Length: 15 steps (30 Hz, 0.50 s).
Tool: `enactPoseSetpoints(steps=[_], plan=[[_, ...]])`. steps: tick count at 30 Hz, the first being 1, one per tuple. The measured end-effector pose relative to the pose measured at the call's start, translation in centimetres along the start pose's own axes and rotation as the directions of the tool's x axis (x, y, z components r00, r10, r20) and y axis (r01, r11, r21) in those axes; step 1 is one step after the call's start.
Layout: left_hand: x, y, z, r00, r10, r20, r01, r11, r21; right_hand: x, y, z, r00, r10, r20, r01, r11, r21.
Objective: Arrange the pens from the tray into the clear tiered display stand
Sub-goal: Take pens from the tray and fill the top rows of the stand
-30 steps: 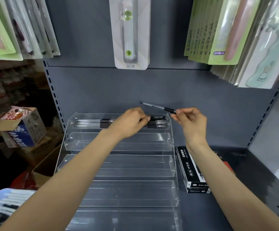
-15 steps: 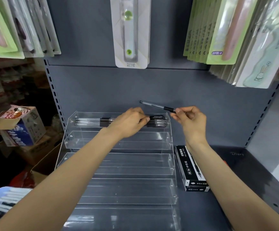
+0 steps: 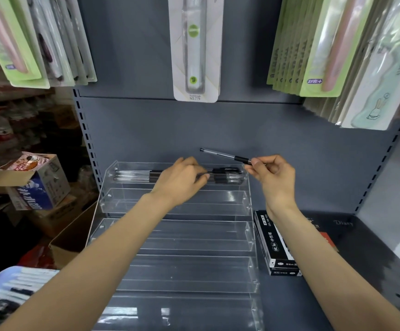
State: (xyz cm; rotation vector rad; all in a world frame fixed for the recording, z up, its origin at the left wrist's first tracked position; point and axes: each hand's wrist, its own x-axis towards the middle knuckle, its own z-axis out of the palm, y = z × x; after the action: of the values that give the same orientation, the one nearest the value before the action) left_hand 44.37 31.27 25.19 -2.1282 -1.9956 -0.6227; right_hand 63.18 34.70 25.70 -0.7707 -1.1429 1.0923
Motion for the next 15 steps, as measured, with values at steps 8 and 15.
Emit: enactPoseSetpoints(steps=[8,15], plan=[[-0.5,0.1,-0.5,0.999,-0.028,-0.019,0.026,0.995,-0.101,-0.8,0.1,1.2,1.000,0.009,0.028,-0.008,0.999,-0.033],[-3.3,-4.5,-3.1,0.936,-0.220,-0.275,0.115,0.929,-0.351,-1.7,0.5,4.0,0.995,0.042,0.090,-0.034,0.995,-0.091]])
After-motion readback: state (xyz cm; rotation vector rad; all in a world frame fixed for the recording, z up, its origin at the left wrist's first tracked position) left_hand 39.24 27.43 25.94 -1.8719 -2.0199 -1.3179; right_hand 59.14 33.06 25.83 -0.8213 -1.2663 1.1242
